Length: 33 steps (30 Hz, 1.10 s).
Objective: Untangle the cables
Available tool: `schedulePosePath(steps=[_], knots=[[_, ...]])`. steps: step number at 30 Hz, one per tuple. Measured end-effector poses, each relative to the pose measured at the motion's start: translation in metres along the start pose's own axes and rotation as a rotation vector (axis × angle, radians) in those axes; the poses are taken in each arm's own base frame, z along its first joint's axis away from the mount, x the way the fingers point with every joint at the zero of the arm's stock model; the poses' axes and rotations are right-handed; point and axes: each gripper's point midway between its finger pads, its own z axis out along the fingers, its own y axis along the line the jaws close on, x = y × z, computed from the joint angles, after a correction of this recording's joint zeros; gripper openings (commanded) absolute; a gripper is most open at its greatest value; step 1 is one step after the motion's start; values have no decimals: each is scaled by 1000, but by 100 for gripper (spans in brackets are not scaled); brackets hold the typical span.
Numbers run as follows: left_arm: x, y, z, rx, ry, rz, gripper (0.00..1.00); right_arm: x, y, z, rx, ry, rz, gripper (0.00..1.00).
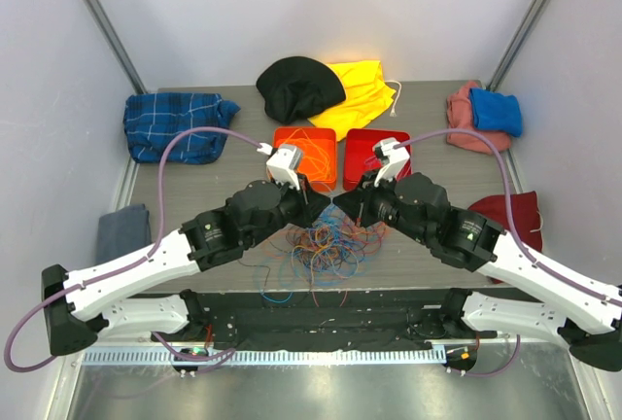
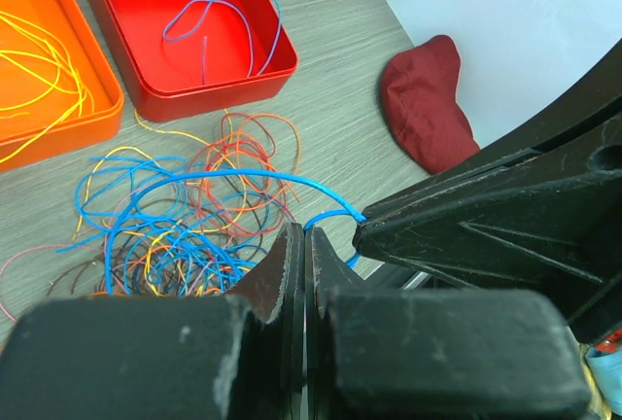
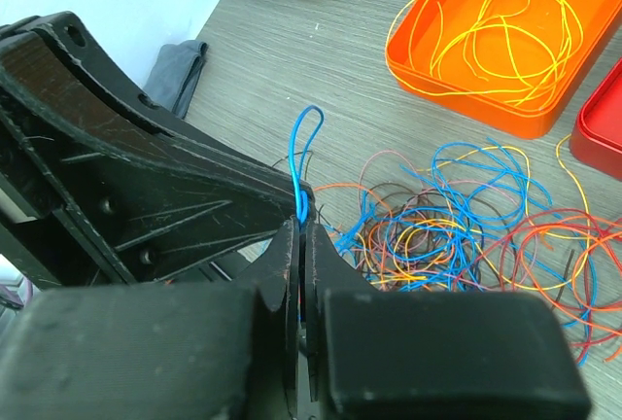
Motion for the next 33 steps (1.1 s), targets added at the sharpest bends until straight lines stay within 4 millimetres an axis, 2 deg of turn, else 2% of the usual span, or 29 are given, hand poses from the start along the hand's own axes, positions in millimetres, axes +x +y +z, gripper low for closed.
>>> schedulePosePath(steps=[16,19,22,26,28,29,32,33], knots=[[-8,-1,-7,-7,-35,-4,0,-11,-1,-10,9,-31,-5,1],[-7,14,-7,-73,-42,11,0,-19,-6,-17,34,-52,-18,1],[-3,30,-7,-141,-35,29,0,-36,-6,-30,43,-101,-24,1],[2,43,-10,-185,-26,47,0,-53,-5,-42,44,-153,-27,2],[3,45,-11,-189,-24,50,0,-54,-5,-42,46,-157,-28,21],[3,45,-11,-188,-25,50,0,-54,-5,-42,46,-155,-29,38],[2,44,-12,-183,-28,47,0,-49,-2,-37,37,-134,-25,53],[2,44,-12,-179,-26,47,0,-45,-1,-33,31,-121,-25,55]])
